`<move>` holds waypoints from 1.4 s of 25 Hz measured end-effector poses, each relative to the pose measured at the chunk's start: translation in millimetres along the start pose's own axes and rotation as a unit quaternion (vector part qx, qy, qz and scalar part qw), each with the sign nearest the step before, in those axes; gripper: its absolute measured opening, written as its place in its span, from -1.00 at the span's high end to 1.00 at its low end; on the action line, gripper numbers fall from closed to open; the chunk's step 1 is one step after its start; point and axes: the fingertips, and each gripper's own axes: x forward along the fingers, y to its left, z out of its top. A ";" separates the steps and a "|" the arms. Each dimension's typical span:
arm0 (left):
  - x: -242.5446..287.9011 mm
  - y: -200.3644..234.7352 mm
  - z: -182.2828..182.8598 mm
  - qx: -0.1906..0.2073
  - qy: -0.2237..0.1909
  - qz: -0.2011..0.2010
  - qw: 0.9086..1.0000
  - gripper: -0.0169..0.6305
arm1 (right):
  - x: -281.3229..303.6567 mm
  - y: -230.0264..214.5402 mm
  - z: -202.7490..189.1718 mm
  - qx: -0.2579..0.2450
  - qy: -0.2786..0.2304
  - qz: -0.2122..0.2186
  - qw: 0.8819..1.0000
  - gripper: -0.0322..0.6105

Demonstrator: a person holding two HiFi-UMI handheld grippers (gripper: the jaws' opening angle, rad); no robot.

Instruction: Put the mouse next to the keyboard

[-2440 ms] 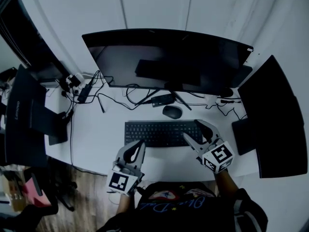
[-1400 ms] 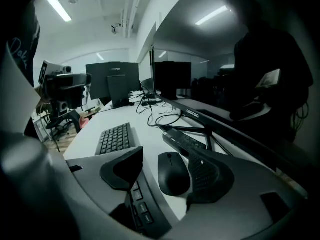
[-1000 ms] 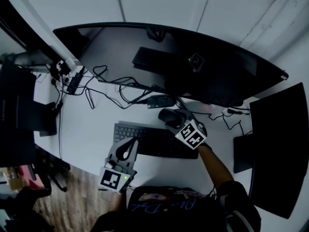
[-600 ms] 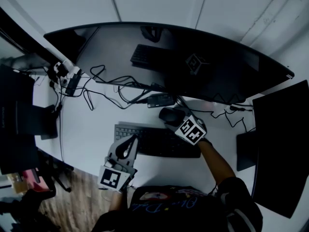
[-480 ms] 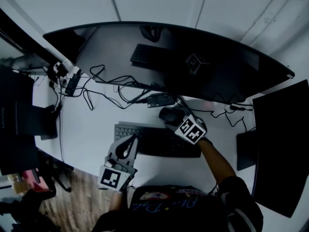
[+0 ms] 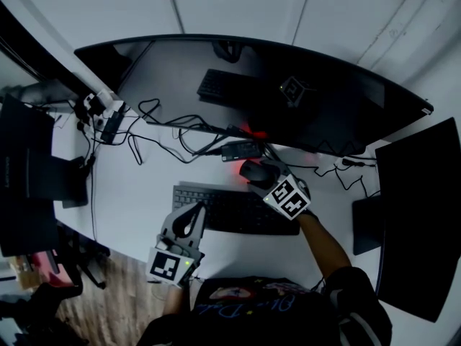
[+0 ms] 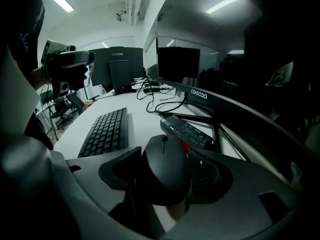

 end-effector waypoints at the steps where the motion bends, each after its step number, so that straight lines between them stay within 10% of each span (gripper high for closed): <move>1: -1.0 -0.4 0.9 -0.001 -0.002 0.000 1.000 0.94 | -4.5 1.2 2.3 0.005 -0.004 -0.003 1.000 0.05; 35: -7.4 -80.1 12.3 0.041 -0.017 -0.099 0.994 0.93 | -195.8 30.9 -32.6 0.145 -0.095 -0.212 0.962 0.05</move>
